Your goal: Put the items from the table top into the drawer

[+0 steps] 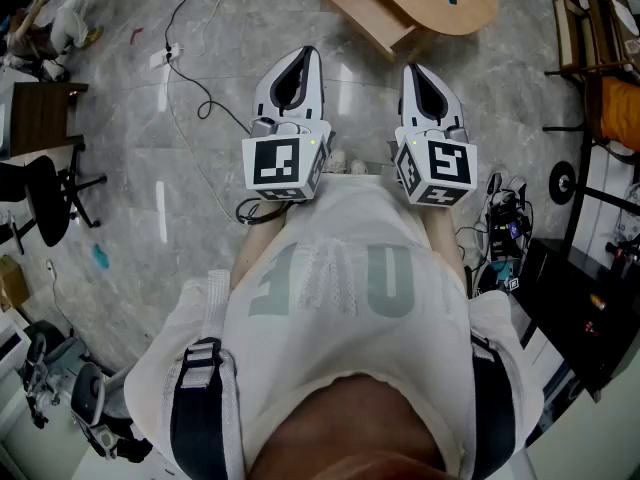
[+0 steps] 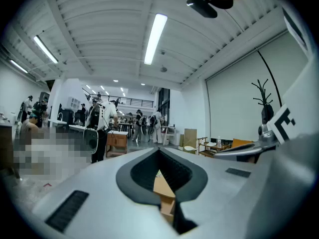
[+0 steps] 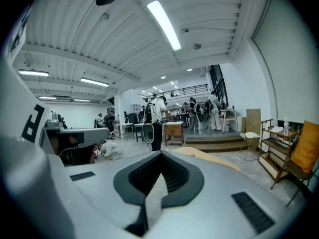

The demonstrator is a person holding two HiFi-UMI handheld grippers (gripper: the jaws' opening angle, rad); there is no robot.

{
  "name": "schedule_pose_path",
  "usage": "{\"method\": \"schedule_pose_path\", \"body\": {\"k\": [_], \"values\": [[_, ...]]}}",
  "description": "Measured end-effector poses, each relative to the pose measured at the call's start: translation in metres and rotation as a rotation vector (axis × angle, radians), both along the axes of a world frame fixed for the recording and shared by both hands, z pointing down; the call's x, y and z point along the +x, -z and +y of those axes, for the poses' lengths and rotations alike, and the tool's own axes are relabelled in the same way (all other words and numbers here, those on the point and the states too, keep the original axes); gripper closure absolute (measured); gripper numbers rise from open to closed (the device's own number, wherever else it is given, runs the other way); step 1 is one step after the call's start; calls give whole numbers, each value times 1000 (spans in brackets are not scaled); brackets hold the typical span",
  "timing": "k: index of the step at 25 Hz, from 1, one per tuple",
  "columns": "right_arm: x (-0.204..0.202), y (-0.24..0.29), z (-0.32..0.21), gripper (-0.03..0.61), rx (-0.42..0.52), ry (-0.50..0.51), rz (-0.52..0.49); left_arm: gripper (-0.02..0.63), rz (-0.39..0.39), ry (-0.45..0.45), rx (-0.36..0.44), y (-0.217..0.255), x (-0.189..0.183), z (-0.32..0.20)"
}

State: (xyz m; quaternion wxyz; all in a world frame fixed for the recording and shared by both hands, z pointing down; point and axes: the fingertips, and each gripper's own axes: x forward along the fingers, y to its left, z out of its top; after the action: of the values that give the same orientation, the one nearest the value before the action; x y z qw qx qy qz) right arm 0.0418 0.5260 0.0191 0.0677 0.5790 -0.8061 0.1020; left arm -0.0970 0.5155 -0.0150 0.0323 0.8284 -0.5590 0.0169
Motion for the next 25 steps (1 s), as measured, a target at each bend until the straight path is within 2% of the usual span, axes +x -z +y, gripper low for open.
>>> {"method": "schedule_pose_path", "body": {"k": [4,9,13,19,25], "values": [[-1,6,7,578,35,13,14,606,-49,-1,-33,-7,0,3],[-6,1,12,578,21,14,3,606,-36,-3,-103,-21,-4,5],[-15,0,12,578,18,21,-2,606,-34,-15,-120,-26,-13,6],[-30,2,10,577,21,12,-89,606,-6,-1,-145,-32,-39,4],[-47,-4,-3,577,-1,-16,-75,606,9,21,-152,-39,-80,-16]]}}
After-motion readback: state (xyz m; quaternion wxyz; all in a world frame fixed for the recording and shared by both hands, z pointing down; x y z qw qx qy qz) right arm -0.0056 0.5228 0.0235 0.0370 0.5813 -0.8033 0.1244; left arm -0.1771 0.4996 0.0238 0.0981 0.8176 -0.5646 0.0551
